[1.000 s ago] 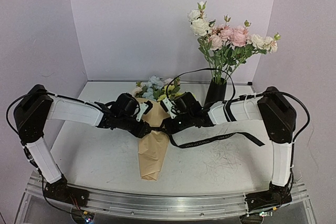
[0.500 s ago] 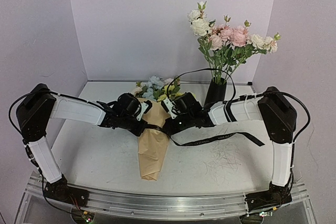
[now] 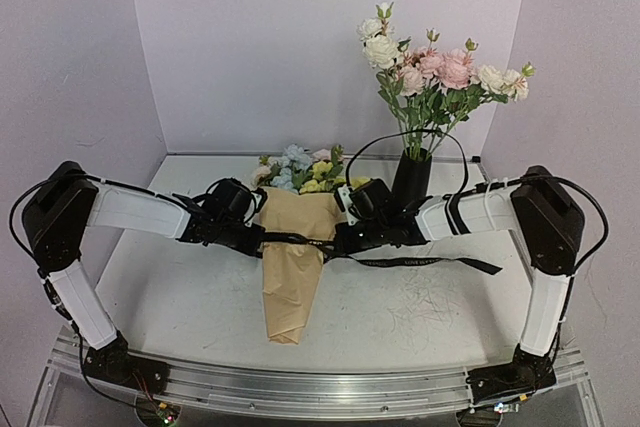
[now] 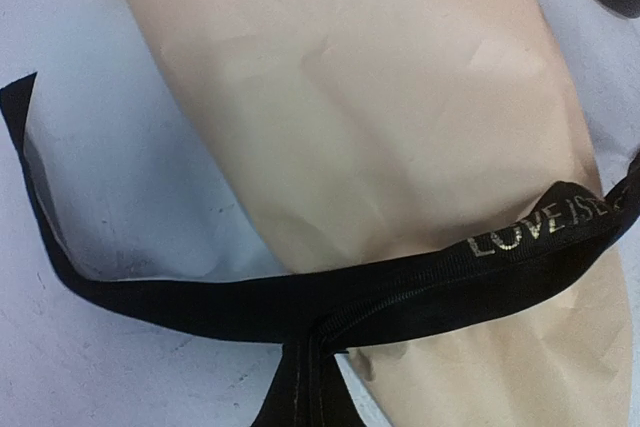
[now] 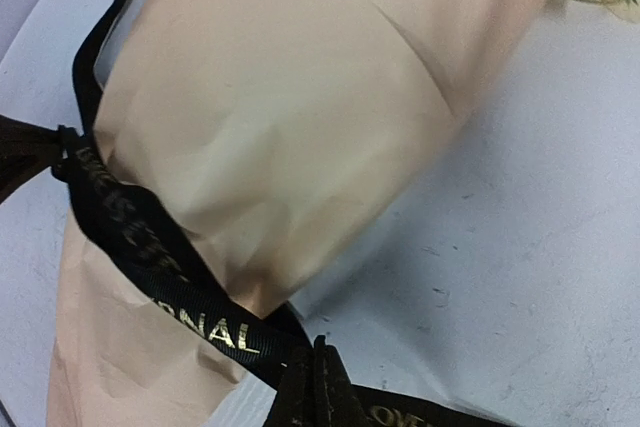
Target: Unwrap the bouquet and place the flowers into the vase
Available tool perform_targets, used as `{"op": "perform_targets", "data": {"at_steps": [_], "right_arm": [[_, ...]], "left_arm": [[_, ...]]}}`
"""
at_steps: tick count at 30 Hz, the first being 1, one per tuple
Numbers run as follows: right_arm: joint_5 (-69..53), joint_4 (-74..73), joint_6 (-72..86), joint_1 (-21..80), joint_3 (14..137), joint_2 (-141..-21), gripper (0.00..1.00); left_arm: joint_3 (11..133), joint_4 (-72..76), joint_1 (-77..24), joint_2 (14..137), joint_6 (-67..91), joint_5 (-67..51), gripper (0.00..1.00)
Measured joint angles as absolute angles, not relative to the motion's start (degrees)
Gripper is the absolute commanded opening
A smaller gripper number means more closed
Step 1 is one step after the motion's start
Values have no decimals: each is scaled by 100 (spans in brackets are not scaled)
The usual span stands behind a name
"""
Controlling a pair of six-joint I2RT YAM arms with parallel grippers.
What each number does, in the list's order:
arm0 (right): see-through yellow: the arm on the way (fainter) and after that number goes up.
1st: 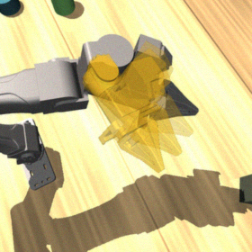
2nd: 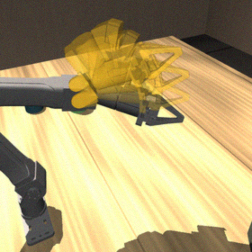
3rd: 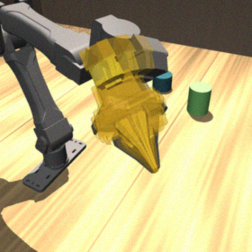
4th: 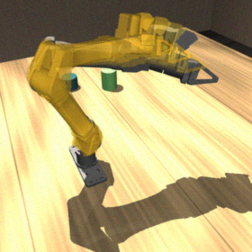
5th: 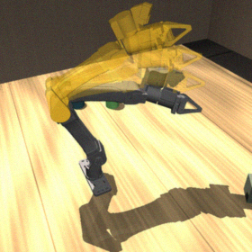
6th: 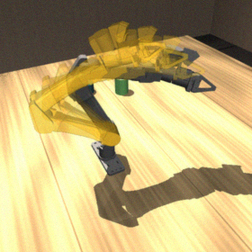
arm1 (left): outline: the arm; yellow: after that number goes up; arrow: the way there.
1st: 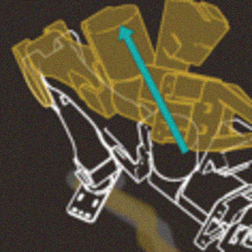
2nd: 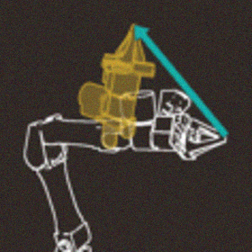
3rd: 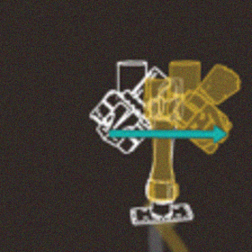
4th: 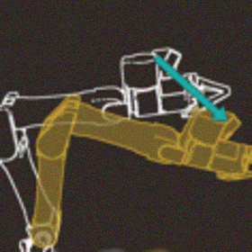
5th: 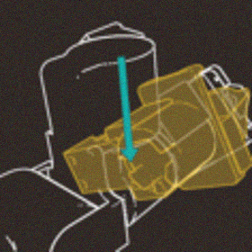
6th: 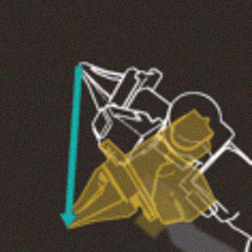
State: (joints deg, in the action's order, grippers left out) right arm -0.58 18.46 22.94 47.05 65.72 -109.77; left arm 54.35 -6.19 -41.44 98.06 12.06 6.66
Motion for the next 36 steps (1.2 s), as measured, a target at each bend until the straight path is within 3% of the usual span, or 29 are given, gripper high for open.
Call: {"op": "perform_targets", "data": {"at_steps": [3, 4, 5, 6, 8, 12, 21, 27, 36], "right_arm": [[78, 1831, 2440, 4636, 6377, -10970, 7], [126, 1812, 2482, 4623, 6312, -10964, 18], [171, 1798, 2525, 4617, 6253, -10955, 28], [209, 1786, 2591, 4617, 6199, -10944, 32], [260, 1752, 2624, 4622, 6053, -10874, 36], [215, 1714, 2541, 4622, 5850, -10672, 40], [-60, 1714, 1641, 4915, 6116, -10200, 48], [-64, 2017, 1230, 5302, 6348, -10093, 51], [-184, 1829, 560, 5274, 7198, -10508, 55]], "left_arm": [[5317, -711, -4031, 9806, 1341, 668, 1], [5290, -745, -4012, 9806, 1373, 668, 5], [5266, -759, -4004, 9806, 1398, 666, 13], [5233, -758, -4005, 9806, 1414, 666, 25], [5169, -758, -4006, 9806, 1472, 654, 40], [5085, -830, -4020, 9755, 1390, 511, 52], [5304, -861, -4089, 9098, 855, 360, 56], [5311, -400, -4097, 9012, 590, 262, 69], [5304, 192, -4099, 8912, 64, -167, 70]]}}
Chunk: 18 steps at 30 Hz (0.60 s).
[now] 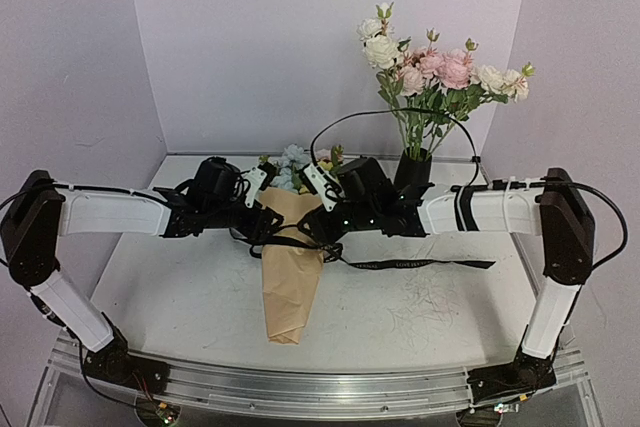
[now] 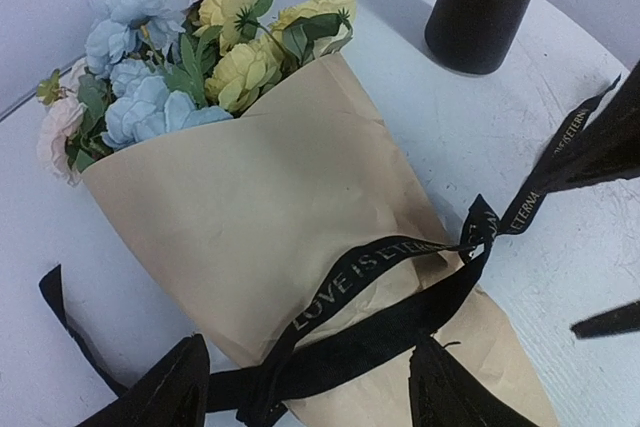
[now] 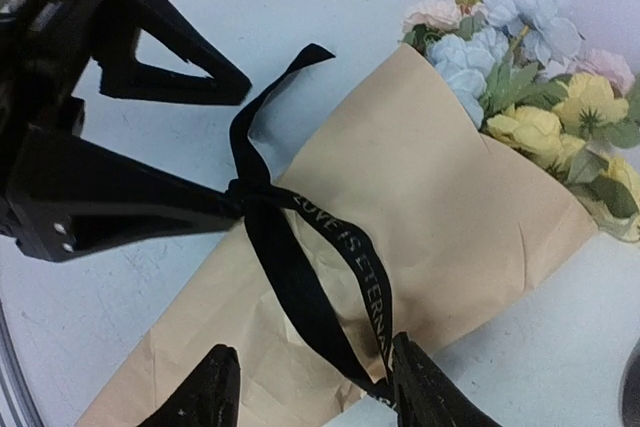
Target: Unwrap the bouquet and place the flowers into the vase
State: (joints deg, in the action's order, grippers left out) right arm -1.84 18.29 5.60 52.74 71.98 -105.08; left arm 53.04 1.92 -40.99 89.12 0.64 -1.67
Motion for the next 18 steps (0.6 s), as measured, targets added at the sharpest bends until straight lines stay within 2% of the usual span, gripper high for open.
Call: {"op": "perform_targets", "data": {"at_steps": [10, 18], "right_arm": [[-793, 1739, -141, 5271, 7229, -10719, 45], [-827, 1728, -477, 5271, 7315, -11307, 43]], "left_arm": [[5663, 153, -4097, 9751, -599, -410, 71], [5946, 145, -4097, 10132, -793, -433, 67]]}}
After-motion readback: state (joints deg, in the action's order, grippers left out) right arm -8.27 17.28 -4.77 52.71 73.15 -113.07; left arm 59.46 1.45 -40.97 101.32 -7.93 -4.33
